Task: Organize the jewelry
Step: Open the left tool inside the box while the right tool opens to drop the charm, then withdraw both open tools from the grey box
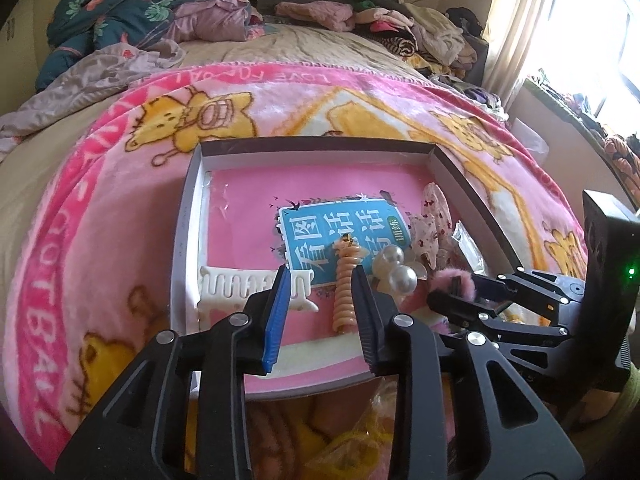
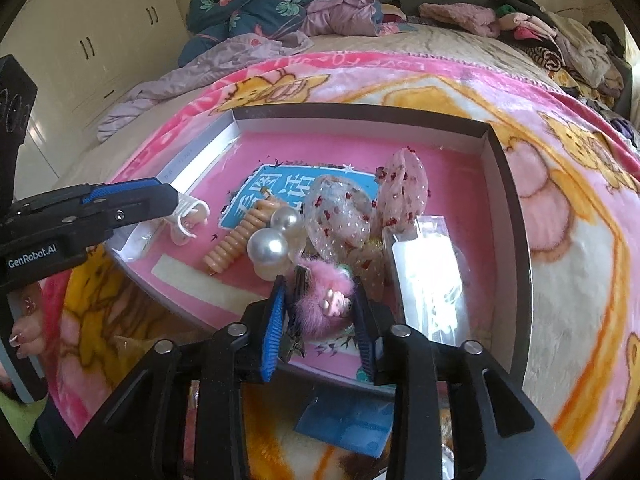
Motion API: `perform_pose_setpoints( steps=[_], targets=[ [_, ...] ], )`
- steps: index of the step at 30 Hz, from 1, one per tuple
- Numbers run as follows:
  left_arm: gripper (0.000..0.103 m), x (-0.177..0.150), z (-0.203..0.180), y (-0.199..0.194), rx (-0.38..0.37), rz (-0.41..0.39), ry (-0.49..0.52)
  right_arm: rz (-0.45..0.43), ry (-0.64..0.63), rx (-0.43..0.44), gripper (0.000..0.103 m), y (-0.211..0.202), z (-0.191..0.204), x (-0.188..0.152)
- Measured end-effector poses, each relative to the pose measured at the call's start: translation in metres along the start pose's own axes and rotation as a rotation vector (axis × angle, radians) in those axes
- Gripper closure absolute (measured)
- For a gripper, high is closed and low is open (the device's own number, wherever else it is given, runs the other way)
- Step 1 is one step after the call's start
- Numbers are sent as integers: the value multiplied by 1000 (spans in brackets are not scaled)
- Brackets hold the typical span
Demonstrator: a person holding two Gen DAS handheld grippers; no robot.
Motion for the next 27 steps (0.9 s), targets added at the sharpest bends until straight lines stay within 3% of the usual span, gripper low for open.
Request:
perform_pose_setpoints(
  steps=[11,16,23,25,27],
  targets=[
    [61,-5,7,-13,6,-4,-22,-55,3,-14,44,-22,8,1],
    [46,-6,10,-22,14,-15,-31,-87,6,-23,34,-35,9,3],
    [32,-8,14,-37,13,-33,-46,-136,11,-40,18,-55,14,4],
    [23,-9,15,-42,14,-44,-51,-147,12,-39,16,-60,17,5],
    [20,-9,15,-46,17,-52,-50,-155,11,-46,13,-63,18,4]
  ],
)
Point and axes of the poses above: each gripper's, at about its wrist camera, not at the fingertips, and y roughly the way its jaws point, z to its left, x to its top, the point moved 2 cm from there along y, roughly the way its jaws point, and after that the axes turned 13 degrees about x, right-handed, at the moved point
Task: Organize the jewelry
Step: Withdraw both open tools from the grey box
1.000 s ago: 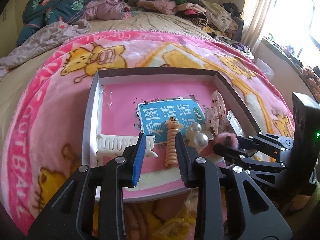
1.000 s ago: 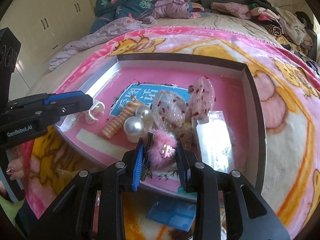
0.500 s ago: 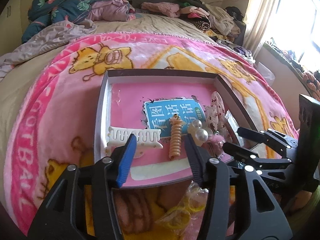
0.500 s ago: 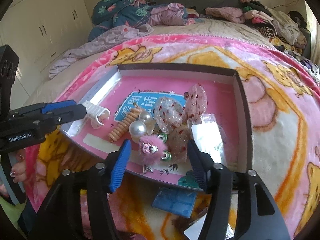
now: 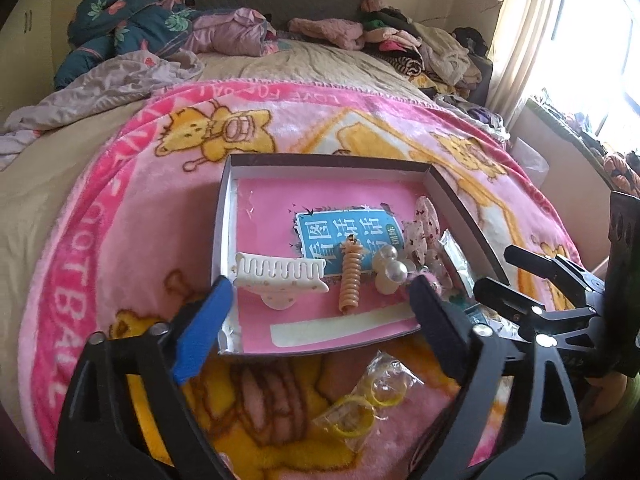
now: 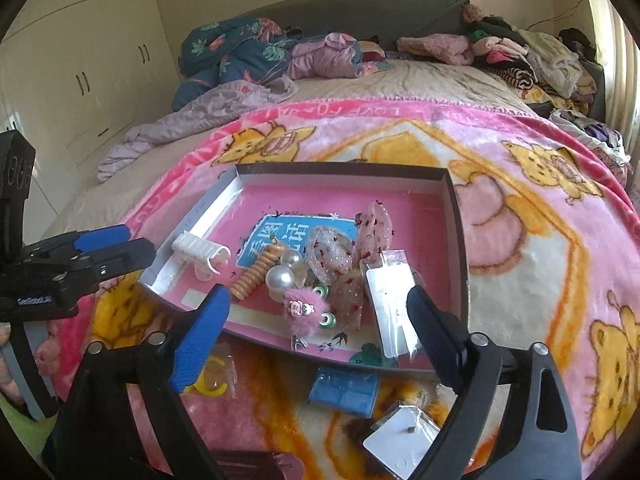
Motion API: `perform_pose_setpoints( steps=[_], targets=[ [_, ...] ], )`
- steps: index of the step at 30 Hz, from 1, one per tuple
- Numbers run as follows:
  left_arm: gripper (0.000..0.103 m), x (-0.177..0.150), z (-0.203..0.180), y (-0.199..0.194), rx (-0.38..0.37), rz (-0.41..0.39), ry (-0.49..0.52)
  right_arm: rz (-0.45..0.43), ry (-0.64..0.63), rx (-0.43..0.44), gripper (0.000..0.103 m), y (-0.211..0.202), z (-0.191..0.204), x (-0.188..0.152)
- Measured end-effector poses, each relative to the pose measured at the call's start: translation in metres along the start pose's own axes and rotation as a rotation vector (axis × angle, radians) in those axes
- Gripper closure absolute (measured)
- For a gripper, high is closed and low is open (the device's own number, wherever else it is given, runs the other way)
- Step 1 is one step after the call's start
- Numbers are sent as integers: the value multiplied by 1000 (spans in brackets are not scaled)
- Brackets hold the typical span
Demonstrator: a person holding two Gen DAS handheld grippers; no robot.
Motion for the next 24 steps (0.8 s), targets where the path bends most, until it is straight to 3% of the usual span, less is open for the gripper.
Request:
perform_pose_setpoints(
  steps=[4,24],
  targets=[
    [13,-2,2,-8,12,-11,-2,-16,0,-4,12,-7,3,0],
    [13,-16,9,-60,29,-76,-29,-113,-5,-58,11,-69,13,-4]
  ],
)
Point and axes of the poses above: each gripper's, at about its wrist camera, not at the fingertips, and y roughly the way its jaws point, z to its left, x to its top, the point moved 2 cm from there along y, roughly the way its jaws point, and after that the axes turned 13 degrees about x, right-handed, at the moved point
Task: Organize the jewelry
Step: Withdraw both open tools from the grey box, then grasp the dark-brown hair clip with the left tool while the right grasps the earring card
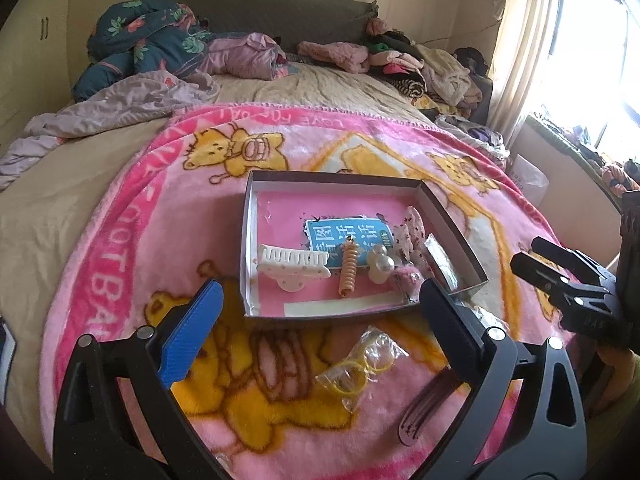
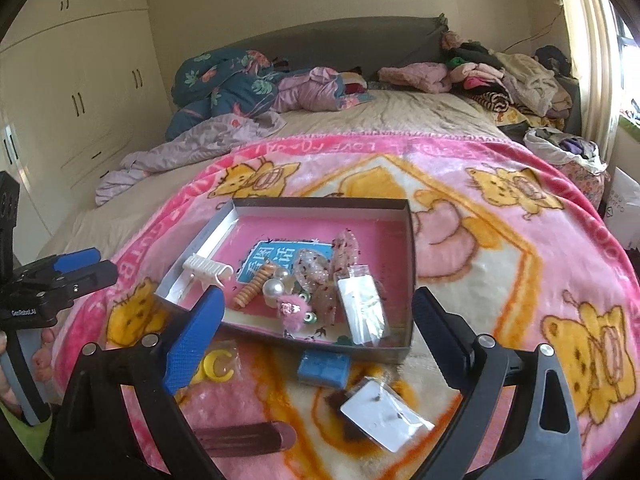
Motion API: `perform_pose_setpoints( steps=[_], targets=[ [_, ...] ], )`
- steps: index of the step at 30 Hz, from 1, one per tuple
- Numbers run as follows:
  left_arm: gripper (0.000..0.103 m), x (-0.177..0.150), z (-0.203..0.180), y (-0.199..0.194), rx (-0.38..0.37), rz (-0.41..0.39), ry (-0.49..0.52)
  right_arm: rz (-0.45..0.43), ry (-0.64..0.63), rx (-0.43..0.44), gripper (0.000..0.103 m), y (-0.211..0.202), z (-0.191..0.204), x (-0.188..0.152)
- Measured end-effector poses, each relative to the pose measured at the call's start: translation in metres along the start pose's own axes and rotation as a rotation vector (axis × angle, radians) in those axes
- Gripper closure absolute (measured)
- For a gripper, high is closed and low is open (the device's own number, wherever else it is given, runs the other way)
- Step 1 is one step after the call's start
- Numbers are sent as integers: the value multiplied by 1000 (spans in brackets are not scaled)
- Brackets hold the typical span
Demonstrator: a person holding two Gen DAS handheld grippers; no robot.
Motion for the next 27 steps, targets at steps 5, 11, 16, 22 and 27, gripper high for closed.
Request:
perform_pose_setpoints(
  steps=[5,11,16,22,27],
  targets=[
    [13,-6,-1,-11,-1,-13,4,-9,-2,-14,11,-13,2,-5],
    [13,-15,-5,-22,-6,-21,8,-9,-15,-18,11,-26,8,-12],
    [13,-22,-8,-27,-15,-24,9,-1,-30,-17,11,-33,15,-19],
    [13,-35,-15,-33,-24,-17,10,11,-46,-16,11,-40,20,-27],
    [13,-42,-21,-36,-29,-14,17,19,-44,-18,11,-45,18,-37]
  ],
)
Point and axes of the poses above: each gripper's, at about its wrist camera, not at the fingertips, and y roughly the way its jaws point, z to its left, x to its top, the point moved 2 cm from there along y, roughly the way its jaws point, and after that the axes turned 13 degrees about x, right-handed, at the moved point
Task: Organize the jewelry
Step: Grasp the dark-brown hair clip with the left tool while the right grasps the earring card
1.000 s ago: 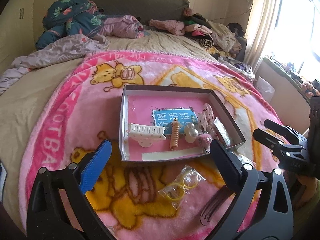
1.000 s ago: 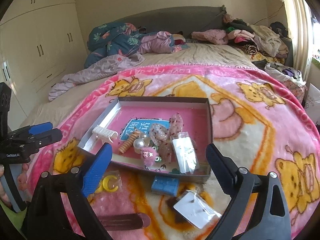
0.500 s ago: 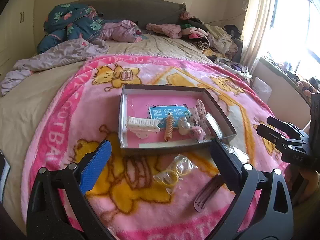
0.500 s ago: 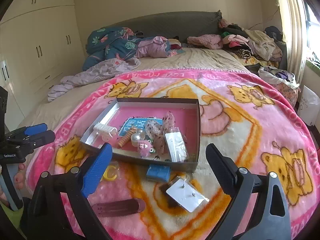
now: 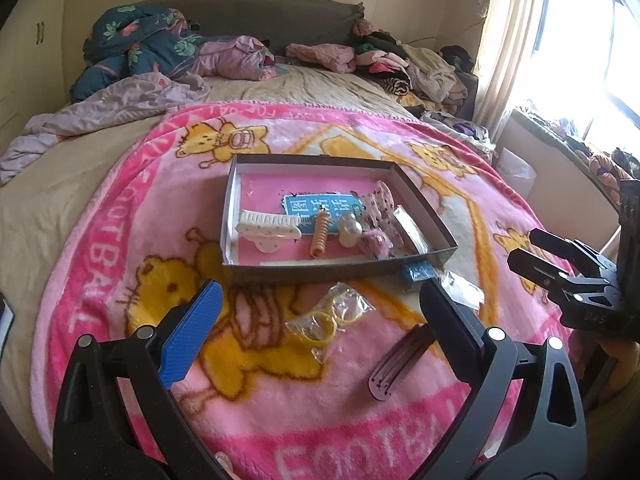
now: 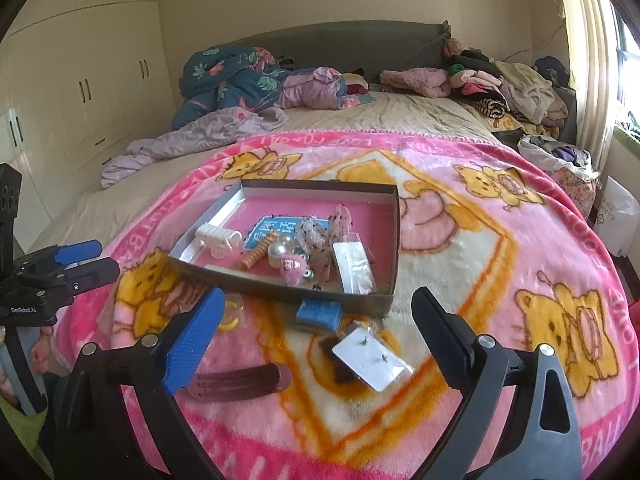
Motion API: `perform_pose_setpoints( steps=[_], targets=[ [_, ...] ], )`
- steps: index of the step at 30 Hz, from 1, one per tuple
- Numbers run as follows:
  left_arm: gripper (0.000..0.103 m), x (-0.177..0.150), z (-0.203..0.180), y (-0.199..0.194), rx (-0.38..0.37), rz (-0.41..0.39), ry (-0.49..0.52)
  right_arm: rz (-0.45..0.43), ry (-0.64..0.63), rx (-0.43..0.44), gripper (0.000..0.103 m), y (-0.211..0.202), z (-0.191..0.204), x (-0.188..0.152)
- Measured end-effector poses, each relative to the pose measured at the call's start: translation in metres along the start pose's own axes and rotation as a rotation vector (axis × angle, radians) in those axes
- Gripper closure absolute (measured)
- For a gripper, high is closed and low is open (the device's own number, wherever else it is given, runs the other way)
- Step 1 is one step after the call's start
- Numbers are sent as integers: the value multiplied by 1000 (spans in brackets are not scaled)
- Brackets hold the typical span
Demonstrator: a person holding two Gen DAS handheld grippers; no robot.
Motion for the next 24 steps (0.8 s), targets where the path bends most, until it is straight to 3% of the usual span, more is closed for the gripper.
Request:
perform_pose_setpoints(
  steps=[24],
  targets=[
    [13,-43,-40,12,-20,59,56,39,1,-6,11,-15,-24,-36]
  ],
)
Point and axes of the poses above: each gripper's, at about its wrist camera, not at the fingertips, and y roughly the way its jaws point, z to its left, x to its top, the point moved 2 cm from there along y, roughly the way its jaws point, and after that the axes turned 13 degrees about x, right-handed, at the moved point
